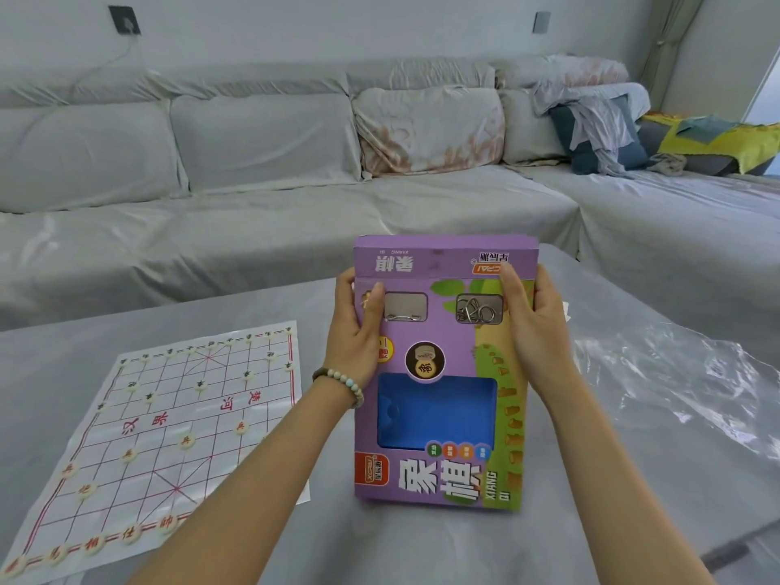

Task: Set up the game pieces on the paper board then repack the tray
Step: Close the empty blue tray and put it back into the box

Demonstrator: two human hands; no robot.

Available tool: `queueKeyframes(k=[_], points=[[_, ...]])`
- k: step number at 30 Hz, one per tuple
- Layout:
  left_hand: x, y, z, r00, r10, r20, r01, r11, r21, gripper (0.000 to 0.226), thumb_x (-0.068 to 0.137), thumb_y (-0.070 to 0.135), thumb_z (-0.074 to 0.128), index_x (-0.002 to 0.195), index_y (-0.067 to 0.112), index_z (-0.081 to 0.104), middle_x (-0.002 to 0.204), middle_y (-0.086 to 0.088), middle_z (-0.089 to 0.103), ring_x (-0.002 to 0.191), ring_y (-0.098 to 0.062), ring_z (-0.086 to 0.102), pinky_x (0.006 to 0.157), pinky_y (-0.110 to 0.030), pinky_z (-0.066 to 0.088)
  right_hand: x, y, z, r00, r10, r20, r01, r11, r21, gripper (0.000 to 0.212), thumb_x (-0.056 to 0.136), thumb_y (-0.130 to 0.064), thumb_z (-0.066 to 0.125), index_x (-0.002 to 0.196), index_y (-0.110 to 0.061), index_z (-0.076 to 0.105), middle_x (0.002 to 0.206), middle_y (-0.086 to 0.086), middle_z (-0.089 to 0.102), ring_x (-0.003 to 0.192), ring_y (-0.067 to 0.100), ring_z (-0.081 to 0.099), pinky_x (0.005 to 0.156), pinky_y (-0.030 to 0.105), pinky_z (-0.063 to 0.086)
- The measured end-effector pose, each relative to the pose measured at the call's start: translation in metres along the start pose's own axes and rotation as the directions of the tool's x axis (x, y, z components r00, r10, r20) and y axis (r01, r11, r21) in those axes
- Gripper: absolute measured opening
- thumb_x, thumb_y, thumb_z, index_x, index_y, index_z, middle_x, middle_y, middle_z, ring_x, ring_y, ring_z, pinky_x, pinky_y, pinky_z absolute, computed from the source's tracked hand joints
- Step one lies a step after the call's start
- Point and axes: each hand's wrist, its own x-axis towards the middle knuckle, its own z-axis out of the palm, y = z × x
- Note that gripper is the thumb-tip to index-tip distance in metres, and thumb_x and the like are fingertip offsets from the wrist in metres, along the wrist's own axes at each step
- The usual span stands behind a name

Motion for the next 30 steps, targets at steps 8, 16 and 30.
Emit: queueKeyframes(k=[8,16,30], points=[[0.021,0.027,0.001,0.986,-0.005,-0.168,0.001,1.0,-0.023,0.018,0.096,0.033,0.04,0.092,0.018,0.048,0.074,0.009,0.057,0.054,0.009,0.054,0.049,-0.007,0.041,0.004,-0.008,-0.001,0.999,-0.051,-0.018,0.053,0.994,0.096,0.026,0.094,-0.026,0.053,0.117,-0.034,0.045,0.093,0.005,0.069,0.078,0.019,0.069,0.064,0.032,0.058],[0.017,0.011,0.004,0.984,-0.048,-0.172,0.044,0.999,-0.028,0.02,0.097,0.028,0.042,0.079,0.022,0.046,0.074,0.006,0.055,0.057,0.008,0.054,0.05,-0.01,0.042,0.007,-0.007,0.001,0.991,-0.105,-0.086,0.103,0.994,-0.028,0.004,0.092,-0.019,0.057,0.088,-0.017,0.057,0.087,0.006,0.066,0.073,0.019,0.064,0.065,0.034,0.053],[0.021,0.01,0.002,0.982,0.012,-0.188,-0.014,1.0,-0.007,0.022,0.095,0.009,0.039,0.085,0.021,0.055,0.082,0.004,0.058,0.069,0.0,0.056,0.052,-0.014,0.045,0.008,-0.006,0.003,0.988,-0.117,-0.104,0.111,0.992,-0.066,0.016,0.088,-0.003,0.053,0.081,-0.015,0.061,0.077,-0.003,0.062,0.063,0.006,0.057,0.055,0.016,0.046]])
